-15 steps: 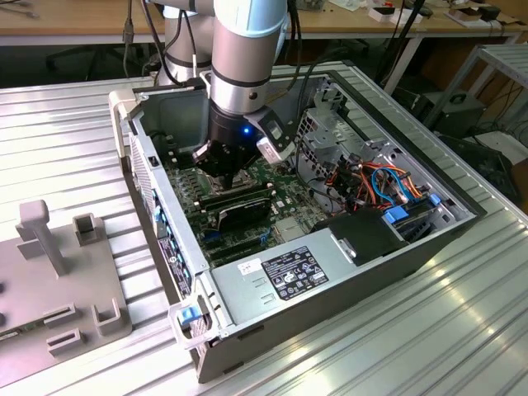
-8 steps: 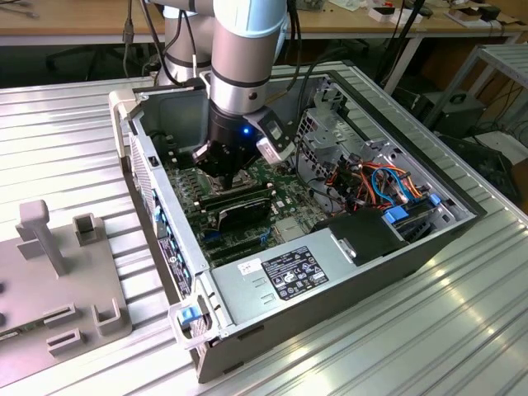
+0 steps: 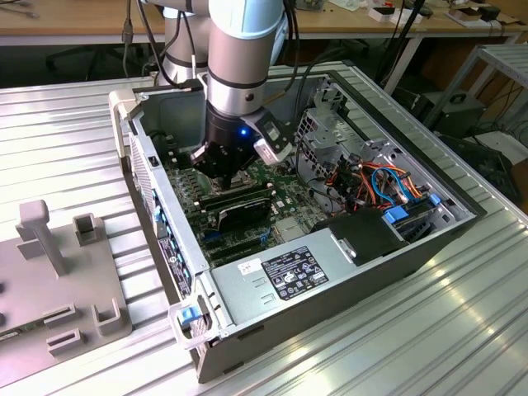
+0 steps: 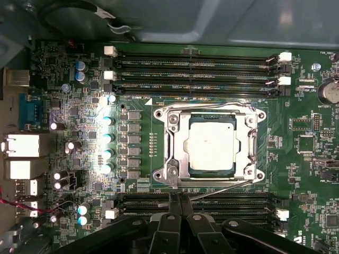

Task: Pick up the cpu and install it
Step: 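Install the second cpu locking lever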

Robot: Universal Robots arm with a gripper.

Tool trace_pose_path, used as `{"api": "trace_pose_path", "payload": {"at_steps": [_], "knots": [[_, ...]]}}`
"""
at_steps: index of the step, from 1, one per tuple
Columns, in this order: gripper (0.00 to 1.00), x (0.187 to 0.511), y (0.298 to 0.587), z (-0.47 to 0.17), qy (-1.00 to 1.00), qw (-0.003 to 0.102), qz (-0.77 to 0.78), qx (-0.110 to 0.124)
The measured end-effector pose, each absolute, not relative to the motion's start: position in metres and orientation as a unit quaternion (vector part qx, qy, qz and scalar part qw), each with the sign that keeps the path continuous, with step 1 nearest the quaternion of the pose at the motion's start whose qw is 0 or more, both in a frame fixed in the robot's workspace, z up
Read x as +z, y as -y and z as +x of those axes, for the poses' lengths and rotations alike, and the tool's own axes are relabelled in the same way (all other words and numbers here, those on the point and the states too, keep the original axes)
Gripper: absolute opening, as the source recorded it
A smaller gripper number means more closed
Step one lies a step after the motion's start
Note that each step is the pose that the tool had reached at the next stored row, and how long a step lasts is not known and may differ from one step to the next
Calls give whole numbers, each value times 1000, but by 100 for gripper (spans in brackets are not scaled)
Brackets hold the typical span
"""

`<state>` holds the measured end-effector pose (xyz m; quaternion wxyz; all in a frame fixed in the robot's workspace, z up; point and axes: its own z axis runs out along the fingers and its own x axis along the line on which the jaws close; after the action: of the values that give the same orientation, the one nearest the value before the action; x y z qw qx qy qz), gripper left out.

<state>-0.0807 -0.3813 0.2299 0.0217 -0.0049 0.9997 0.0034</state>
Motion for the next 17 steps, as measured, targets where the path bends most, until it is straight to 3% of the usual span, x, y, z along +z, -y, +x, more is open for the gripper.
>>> {"api": "trace_pose_path", "payload": {"at_steps": [17], "knots": [[11, 222, 382, -86, -1000, 23, -5, 3]]}}
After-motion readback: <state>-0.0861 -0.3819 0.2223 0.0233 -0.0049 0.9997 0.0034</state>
